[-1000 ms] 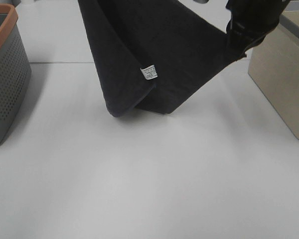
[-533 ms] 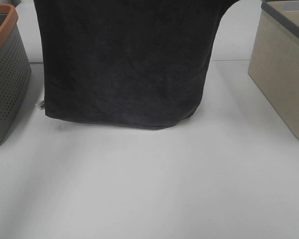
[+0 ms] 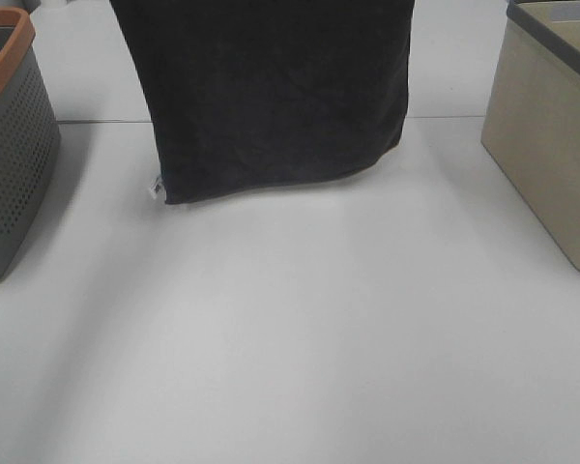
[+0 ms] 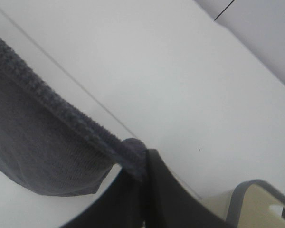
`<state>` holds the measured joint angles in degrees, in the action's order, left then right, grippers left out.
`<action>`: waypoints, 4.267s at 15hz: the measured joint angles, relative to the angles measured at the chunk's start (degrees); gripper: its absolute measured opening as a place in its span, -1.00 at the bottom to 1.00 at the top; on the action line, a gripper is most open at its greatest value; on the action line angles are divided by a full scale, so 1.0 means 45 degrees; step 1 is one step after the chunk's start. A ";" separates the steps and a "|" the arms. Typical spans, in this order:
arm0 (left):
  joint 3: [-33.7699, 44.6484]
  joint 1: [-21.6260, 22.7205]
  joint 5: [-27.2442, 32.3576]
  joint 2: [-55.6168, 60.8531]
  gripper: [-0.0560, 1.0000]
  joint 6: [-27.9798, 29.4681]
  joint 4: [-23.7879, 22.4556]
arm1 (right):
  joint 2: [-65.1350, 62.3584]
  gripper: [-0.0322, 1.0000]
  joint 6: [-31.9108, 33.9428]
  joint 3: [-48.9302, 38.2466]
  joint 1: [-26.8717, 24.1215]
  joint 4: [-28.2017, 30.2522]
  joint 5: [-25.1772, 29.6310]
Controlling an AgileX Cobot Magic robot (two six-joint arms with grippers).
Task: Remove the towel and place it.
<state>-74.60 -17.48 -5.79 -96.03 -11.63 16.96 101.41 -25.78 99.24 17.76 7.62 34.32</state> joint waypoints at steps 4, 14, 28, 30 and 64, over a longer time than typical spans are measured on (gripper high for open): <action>-0.3565 0.0624 -0.0649 -0.3056 -0.89 0.0051 -0.0547 | 0.1439 -0.90 0.0306 0.0038 -0.0446 -0.0089 -0.3629; -0.3718 0.0560 -0.4278 -0.5691 -0.89 0.0089 -0.2521 | 0.1592 -0.90 0.0280 -0.3463 -0.1133 0.0025 -0.8938; 1.1001 0.0140 -1.3076 -0.2024 -0.89 0.1642 -0.6252 | -0.2165 -0.90 0.0420 -1.4515 -0.0395 0.0395 -1.2134; 1.1319 0.0140 -1.3280 -0.2266 -0.89 0.1744 -0.6621 | -0.2165 -0.90 0.0484 -1.5062 -0.0395 0.0395 -1.2274; 1.0084 0.0331 -0.0407 0.2254 0.33 0.7143 -0.7856 | -0.4253 0.46 0.4609 -1.7010 -0.0433 0.1044 -0.9651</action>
<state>-29.22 -15.99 -7.62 -85.89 20.51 -18.39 82.28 -5.04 22.69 15.81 12.32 -9.11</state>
